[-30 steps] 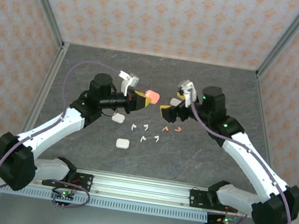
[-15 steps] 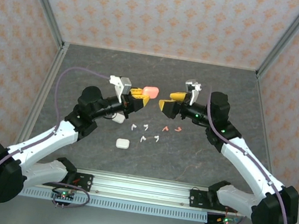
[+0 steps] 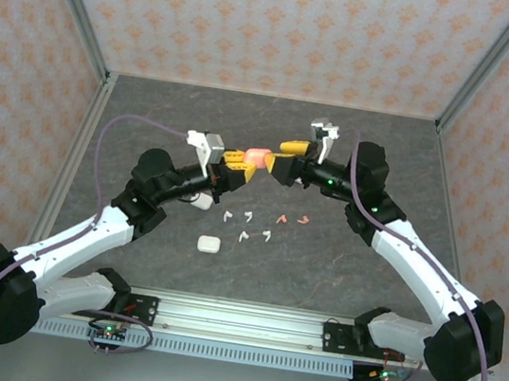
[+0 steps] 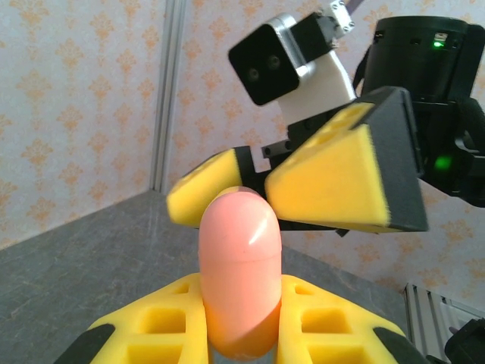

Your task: Insert wireless bluetooth earbuds into charging case

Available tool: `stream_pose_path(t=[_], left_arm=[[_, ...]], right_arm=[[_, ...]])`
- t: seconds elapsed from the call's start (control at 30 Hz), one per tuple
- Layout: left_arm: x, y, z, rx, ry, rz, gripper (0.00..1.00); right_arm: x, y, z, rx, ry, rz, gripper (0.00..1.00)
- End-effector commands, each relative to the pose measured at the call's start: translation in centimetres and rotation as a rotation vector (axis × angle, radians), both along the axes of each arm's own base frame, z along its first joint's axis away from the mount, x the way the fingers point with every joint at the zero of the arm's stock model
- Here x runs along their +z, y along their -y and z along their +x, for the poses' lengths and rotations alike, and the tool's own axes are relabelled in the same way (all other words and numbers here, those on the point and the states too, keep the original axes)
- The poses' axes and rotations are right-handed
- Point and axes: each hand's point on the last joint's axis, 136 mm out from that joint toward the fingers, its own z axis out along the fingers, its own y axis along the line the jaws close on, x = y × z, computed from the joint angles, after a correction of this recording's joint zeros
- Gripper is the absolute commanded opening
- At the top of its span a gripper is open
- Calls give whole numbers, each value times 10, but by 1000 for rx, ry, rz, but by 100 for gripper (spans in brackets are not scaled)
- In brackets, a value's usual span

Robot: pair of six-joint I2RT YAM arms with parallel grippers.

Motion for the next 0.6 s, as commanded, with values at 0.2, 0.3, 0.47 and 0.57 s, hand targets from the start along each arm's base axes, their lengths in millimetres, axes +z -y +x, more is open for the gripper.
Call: stream_pose_path(t=[0.2,0.3,0.47,0.57], left_arm=[[21,3,-11,-33,93,-17,0],[20,4,-10,-36,91,-18,0],[21,4,-10,-39,92,-23,0],[22,5,-11,-39,93,-20,0]], right_arm=[[20,-5,12,-18,62,14,79],[20,-7,16,-23,59,10,78],[19,-8,24,-36,45,0,77],[19,-10,27,-32,37,-4,77]])
